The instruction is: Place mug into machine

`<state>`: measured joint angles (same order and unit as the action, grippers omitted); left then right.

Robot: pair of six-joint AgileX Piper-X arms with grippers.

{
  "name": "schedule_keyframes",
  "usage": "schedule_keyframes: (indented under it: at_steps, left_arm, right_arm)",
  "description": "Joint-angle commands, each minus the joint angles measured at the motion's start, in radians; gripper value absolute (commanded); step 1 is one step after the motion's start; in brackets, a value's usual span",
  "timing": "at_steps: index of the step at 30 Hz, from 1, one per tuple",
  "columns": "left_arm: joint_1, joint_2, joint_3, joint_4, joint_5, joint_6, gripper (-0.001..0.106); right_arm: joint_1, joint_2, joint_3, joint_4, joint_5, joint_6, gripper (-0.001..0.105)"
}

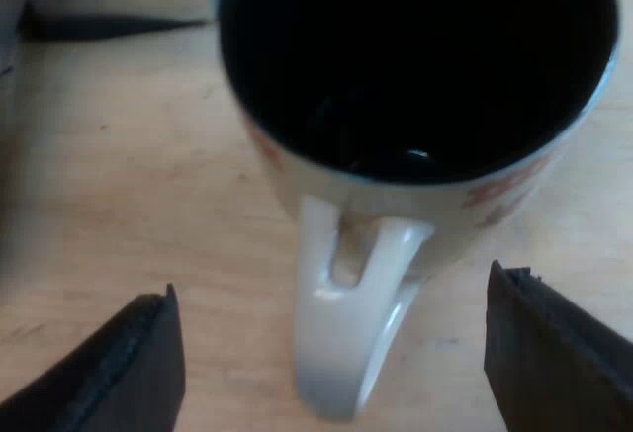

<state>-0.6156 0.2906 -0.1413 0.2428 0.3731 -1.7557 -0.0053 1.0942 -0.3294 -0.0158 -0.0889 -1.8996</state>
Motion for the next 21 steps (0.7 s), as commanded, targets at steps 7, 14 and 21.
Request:
schedule_keyframes:
  at_steps: [7, 14, 21]
  left_arm:
    - [-0.004, 0.148, -0.003, -0.141, -0.003, -0.036, 0.098]
    - [-0.004, 0.183, -0.003, -0.23, -0.003, -0.073, 0.098]
    - [-0.004, 0.183, -0.003, -0.228, -0.003, -0.073, 0.098]
  right_arm:
    - [-0.001, 0.112, -0.002, -0.128, 0.016, -0.007, 0.066]
    - [-0.001, 0.183, -0.002, -0.251, 0.028, -0.005, 0.066]
    - [-0.001, 0.233, -0.006, -0.291, 0.05, -0.005, 0.066]
